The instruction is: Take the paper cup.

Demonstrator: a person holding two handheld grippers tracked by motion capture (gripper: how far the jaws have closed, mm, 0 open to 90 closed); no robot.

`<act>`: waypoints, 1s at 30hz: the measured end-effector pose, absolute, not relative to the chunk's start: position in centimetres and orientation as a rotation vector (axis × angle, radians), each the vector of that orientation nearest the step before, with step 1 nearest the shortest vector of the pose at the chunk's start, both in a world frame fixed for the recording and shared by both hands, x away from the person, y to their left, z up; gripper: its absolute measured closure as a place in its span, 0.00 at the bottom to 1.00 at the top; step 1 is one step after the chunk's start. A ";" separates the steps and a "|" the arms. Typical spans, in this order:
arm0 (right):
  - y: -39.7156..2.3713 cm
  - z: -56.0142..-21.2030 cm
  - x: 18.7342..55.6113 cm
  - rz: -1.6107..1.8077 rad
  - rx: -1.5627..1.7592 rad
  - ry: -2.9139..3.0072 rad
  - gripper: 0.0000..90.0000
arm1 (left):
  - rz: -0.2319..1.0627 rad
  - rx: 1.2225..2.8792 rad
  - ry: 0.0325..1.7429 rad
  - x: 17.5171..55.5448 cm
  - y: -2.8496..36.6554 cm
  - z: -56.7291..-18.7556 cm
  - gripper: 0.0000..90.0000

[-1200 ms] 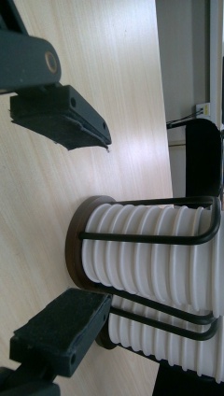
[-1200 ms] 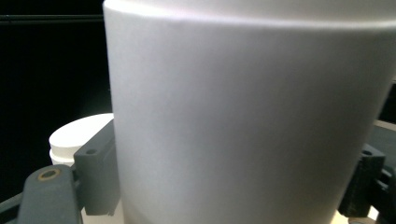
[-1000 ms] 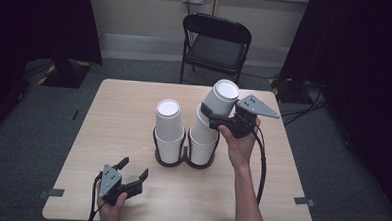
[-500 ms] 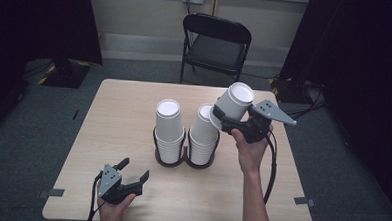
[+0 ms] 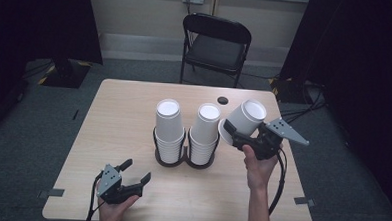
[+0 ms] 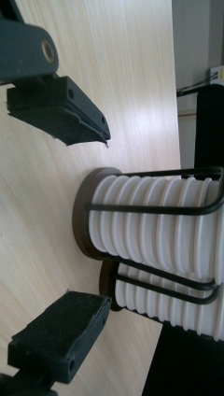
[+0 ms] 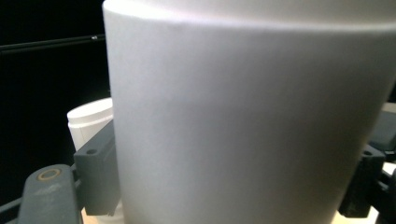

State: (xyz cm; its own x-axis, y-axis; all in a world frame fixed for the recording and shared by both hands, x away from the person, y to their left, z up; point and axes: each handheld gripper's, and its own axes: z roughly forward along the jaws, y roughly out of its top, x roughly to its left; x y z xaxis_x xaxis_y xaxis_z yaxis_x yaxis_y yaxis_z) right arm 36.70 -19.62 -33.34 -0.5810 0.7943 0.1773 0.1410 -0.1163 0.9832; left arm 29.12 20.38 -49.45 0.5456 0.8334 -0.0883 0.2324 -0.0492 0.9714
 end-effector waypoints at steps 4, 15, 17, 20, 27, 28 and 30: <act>-19.8 -34.2 36.0 1.740 1.054 1.674 0.17 | 0.613 1.587 0.920 29.1 20.2 -49.4 0.22; -18.9 -37.0 33.6 1.752 1.067 1.717 0.17 | 0.593 1.606 0.901 29.1 19.4 -49.2 0.28; -18.8 -37.6 33.4 1.751 1.084 1.733 0.17 | 0.580 1.611 0.896 29.1 19.2 -49.2 0.30; -18.8 -38.5 32.9 1.785 1.123 1.736 0.17 | 0.583 1.631 0.872 29.2 18.8 -49.2 0.30; -17.9 -39.7 32.0 1.787 1.148 1.782 0.17 | 0.560 1.647 0.828 29.1 18.1 -49.1 0.35; -17.7 -40.0 31.9 1.791 1.150 1.793 0.17 | 0.560 1.648 0.826 29.1 18.0 -49.1 0.35; -16.8 -40.7 31.8 1.792 1.157 1.827 0.17 | 0.553 1.661 0.807 29.1 17.7 -49.0 0.37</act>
State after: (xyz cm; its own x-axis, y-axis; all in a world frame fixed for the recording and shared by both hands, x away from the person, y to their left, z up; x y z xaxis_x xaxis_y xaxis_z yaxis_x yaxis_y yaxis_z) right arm 31.79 -16.85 -40.69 -0.6150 0.7298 0.2986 0.3123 -0.1222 0.9421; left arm 29.11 17.68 -48.98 0.6525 0.7556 -0.0585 0.2180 -0.1132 0.9694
